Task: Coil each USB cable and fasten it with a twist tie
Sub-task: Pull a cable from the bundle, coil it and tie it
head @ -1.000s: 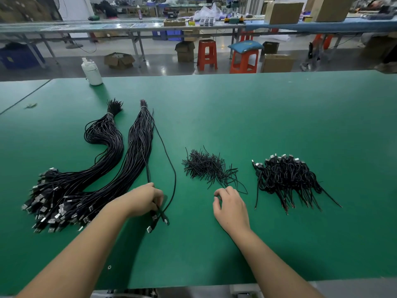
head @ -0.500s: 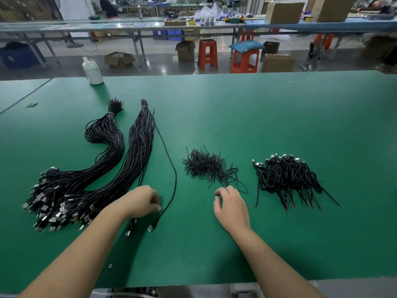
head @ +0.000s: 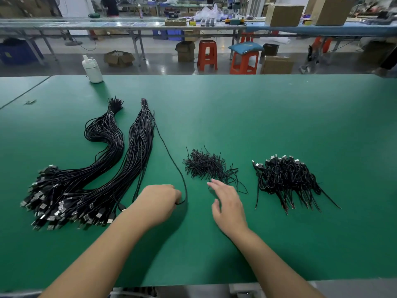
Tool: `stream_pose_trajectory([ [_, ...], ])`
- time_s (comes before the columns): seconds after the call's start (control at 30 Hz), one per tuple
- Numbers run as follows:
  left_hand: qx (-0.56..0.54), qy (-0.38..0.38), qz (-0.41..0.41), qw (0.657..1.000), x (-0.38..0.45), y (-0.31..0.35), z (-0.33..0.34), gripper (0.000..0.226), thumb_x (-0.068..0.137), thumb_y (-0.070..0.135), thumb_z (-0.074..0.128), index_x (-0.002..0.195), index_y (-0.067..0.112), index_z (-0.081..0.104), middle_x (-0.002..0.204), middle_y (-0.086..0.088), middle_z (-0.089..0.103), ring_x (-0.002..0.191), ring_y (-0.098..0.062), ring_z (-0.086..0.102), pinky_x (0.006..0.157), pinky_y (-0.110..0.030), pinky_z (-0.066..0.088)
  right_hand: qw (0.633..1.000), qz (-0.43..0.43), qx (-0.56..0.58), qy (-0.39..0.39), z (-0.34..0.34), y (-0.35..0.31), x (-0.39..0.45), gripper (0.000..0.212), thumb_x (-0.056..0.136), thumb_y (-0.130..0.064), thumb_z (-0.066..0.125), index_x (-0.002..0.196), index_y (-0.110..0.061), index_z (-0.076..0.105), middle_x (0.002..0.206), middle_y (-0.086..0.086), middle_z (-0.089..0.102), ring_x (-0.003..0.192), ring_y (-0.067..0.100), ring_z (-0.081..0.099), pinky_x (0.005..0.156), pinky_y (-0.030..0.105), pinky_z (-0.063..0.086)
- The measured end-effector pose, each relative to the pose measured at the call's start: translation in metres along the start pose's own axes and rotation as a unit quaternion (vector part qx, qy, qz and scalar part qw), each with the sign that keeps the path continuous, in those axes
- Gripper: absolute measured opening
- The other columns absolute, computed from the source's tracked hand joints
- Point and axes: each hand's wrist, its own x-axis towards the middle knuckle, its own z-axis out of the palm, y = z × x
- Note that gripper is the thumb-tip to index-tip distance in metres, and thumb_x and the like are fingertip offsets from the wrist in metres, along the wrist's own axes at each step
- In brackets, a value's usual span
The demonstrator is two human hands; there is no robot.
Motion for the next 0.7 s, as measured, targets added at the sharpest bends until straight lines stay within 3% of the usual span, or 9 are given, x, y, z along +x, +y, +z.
stream_pose_trajectory([
  [0.1,-0.169,0.055,0.075,0.981,-0.003,0.01,-0.019,0.007,0.089,0.028,0.062,0.094,0.027,0.067,0.091,0.008,0.063,0.086,-0.012,0.06,0.077,-0.028,0.046,0.989,-0.076,0.093,-0.084,0.0,-0.032,-0.001,0.049,0.087,-0.006,0.051,0.134,-0.019,0.058,0.145,-0.015,0.05,0.143,0.0,0.027,0.115,0.02,0.019],
  [0.17,-0.334,0.11,0.041,0.935,-0.003,0.015,-0.029,0.007,0.084,0.021,0.072,0.086,0.027,0.069,0.075,0.008,0.065,0.068,-0.003,0.057,0.069,-0.022,0.045,0.973,-0.042,0.202,-0.102,-0.004,-0.052,-0.001,0.032,0.096,-0.009,0.048,0.123,-0.016,0.065,0.126,-0.012,0.063,0.123,-0.005,0.047,0.104,0.021,0.035],
  [0.2,-0.437,0.129,0.004,0.89,-0.003,0.016,-0.032,0.011,0.083,0.015,0.075,0.088,0.024,0.069,0.068,0.005,0.065,0.061,-0.004,0.056,0.064,-0.021,0.045,0.961,-0.006,0.258,-0.1,-0.01,-0.06,0.001,0.025,0.1,-0.011,0.047,0.113,-0.016,0.067,0.113,-0.012,0.068,0.108,-0.003,0.056,0.095,0.024,0.042],
  [0.3,-0.706,0.144,-0.035,0.693,-0.007,0.023,-0.038,0.016,0.087,0.001,0.069,0.101,0.009,0.07,0.066,-0.007,0.057,0.053,-0.014,0.056,0.057,-0.02,0.046,0.938,0.035,0.334,-0.087,-0.028,-0.076,0.007,0.029,0.105,-0.018,0.044,0.085,-0.025,0.064,0.086,-0.018,0.069,0.085,0.0,0.061,0.081,0.02,0.045],
  [0.33,-0.719,0.139,-0.024,0.68,-0.009,0.026,-0.038,0.015,0.089,0.005,0.066,0.104,0.008,0.07,0.071,-0.007,0.059,0.053,-0.014,0.056,0.056,-0.018,0.047,0.935,0.037,0.34,-0.091,-0.032,-0.08,0.009,0.033,0.105,-0.019,0.043,0.078,-0.026,0.061,0.079,-0.017,0.067,0.078,0.003,0.059,0.075,0.021,0.044],
  [0.47,-0.655,0.09,0.028,0.749,-0.016,0.036,-0.034,0.037,0.093,0.028,0.05,0.117,0.007,0.069,0.117,-0.001,0.061,0.071,-0.017,0.06,0.07,-0.019,0.053,0.933,0.038,0.338,-0.119,-0.04,-0.091,0.008,0.041,0.106,-0.016,0.043,0.066,-0.023,0.052,0.065,-0.004,0.057,0.063,0.011,0.049,0.064,0.029,0.038],
  [0.6,-0.647,0.066,0.044,0.758,-0.019,0.031,-0.033,0.034,0.105,0.022,0.038,0.123,0.017,0.067,0.084,0.005,0.071,0.071,-0.019,0.061,0.079,-0.021,0.051,0.927,0.037,0.346,-0.143,-0.047,-0.093,0.006,0.041,0.105,-0.022,0.046,0.065,-0.022,0.055,0.066,0.003,0.055,0.063,0.016,0.045,0.062,0.034,0.036],
  [0.63,-0.649,0.066,0.039,0.757,-0.02,0.029,-0.033,0.035,0.106,0.025,0.036,0.122,0.022,0.068,0.083,0.0,0.073,0.075,-0.016,0.063,0.079,-0.019,0.049,0.922,0.04,0.355,-0.15,-0.048,-0.094,0.005,0.041,0.104,-0.026,0.045,0.064,-0.024,0.057,0.066,0.004,0.056,0.065,0.018,0.047,0.063,0.036,0.037],
  [0.7,-0.652,0.109,0.021,0.75,-0.017,0.027,-0.034,0.04,0.107,0.031,0.033,0.119,0.023,0.07,0.106,-0.001,0.075,0.096,-0.007,0.067,0.087,-0.015,0.046,0.903,0.045,0.39,-0.172,-0.046,-0.095,0.003,0.041,0.104,-0.028,0.043,0.068,-0.029,0.063,0.064,0.004,0.056,0.066,0.023,0.049,0.064,0.039,0.039],
])
